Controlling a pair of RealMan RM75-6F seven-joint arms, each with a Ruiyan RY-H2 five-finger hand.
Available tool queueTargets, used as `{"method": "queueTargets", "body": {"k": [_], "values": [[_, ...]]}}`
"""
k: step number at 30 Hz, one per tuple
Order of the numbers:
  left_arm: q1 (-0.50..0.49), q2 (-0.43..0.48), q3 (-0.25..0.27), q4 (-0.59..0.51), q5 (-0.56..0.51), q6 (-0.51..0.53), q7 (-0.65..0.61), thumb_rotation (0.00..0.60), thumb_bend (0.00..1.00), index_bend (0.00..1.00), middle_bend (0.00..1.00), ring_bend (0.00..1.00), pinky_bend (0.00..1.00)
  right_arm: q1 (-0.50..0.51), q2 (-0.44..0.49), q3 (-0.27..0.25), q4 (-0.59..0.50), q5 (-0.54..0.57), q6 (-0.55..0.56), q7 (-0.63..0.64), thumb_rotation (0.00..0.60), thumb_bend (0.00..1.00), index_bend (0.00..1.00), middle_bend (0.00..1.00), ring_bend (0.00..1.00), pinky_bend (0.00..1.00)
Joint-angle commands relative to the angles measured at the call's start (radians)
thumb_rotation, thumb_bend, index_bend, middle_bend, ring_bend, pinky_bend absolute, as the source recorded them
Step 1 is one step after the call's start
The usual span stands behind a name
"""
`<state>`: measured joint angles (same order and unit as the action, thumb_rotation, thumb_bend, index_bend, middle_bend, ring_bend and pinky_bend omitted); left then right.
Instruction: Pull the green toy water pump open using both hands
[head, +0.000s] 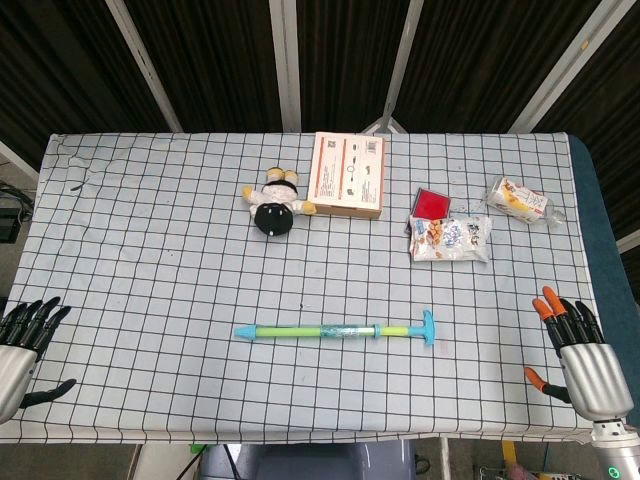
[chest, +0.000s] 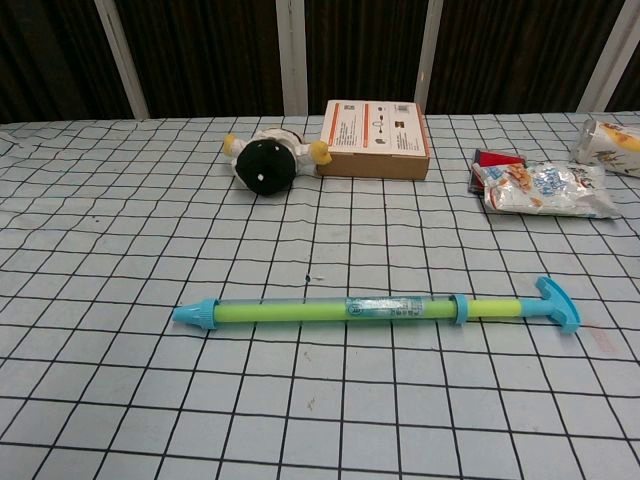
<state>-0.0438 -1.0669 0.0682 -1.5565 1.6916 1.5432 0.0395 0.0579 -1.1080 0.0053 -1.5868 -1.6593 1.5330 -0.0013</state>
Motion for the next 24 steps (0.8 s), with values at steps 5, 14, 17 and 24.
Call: {"method": "queueTargets", "body": {"k": [5, 14, 17, 24], "values": [[-0.005, -0.001, -0.001, -0.007, -0.005, -0.01, 0.006, 0.6, 0.03, 0.0, 0.0, 0.0, 0.0, 0.06, -0.015, 0.01, -0.062, 0.003, -0.093, -0.047, 0.6, 0.23, 0.13, 0.0, 0.0, 0.0], [-0.005, -0.001, 0.001, -0.012, -0.008, -0.016, 0.009, 0.6, 0.03, 0.0, 0.0, 0.0, 0.0, 0.162, -0.111, 0.065, -0.129, 0.107, -0.264, -0.199, 0.6, 0.23, 0.33, 0.0, 0.0, 0.0], [-0.006, 0.0, -0.001, -0.014, -0.013, -0.019, 0.005, 0.6, 0.03, 0.0, 0.0, 0.0, 0.0, 0.196, -0.161, 0.089, -0.13, 0.168, -0.32, -0.268, 0.6, 0.23, 0.36, 0.0, 0.0, 0.0], [-0.011, 0.002, -0.002, -0.016, -0.02, -0.03, -0.006, 0.6, 0.03, 0.0, 0.0, 0.0, 0.0, 0.253, -0.273, 0.126, -0.093, 0.269, -0.385, -0.394, 0.6, 0.23, 0.38, 0.02, 0.0, 0.0]]}}
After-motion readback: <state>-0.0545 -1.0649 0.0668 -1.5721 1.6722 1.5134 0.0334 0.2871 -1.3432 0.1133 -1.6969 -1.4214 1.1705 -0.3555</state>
